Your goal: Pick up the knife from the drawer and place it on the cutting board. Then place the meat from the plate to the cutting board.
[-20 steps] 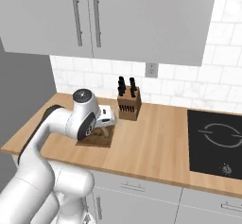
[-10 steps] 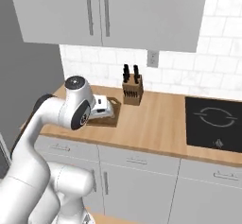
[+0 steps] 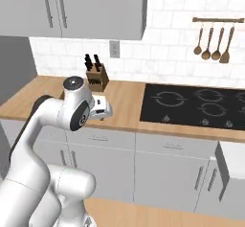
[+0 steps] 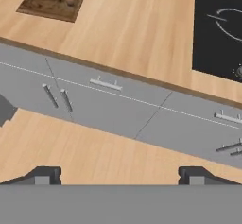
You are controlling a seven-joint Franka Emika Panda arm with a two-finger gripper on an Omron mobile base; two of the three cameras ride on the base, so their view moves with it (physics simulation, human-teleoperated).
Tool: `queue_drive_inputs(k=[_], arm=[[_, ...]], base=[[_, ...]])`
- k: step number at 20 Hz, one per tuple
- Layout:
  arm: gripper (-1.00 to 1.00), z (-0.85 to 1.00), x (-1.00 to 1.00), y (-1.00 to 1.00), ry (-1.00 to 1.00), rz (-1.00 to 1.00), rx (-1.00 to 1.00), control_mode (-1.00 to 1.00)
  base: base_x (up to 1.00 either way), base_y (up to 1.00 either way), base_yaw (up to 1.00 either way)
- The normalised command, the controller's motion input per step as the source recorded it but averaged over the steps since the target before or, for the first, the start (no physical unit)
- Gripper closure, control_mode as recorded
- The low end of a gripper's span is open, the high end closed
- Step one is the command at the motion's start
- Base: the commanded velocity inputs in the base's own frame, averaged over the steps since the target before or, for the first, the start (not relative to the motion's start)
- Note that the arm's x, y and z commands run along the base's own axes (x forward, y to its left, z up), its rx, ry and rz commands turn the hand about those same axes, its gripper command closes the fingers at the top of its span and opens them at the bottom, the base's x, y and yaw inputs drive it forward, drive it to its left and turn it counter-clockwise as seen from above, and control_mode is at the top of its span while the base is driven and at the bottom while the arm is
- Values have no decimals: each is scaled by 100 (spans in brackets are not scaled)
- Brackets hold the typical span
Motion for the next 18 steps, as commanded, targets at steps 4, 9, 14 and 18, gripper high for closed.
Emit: queue_drive_inputs(k=[4, 9, 14, 18], arm=[[-100, 0, 0, 0, 0, 0, 0, 100], [-100, 0, 0, 0, 0, 0, 0, 100], [-100, 0, 0, 0, 0, 0, 0, 100], [-100, 0, 0, 0, 0, 0, 0, 100]], base=[[0, -77, -50], [-5, -16, -50], [-5, -1, -43], [39, -42, -44]])
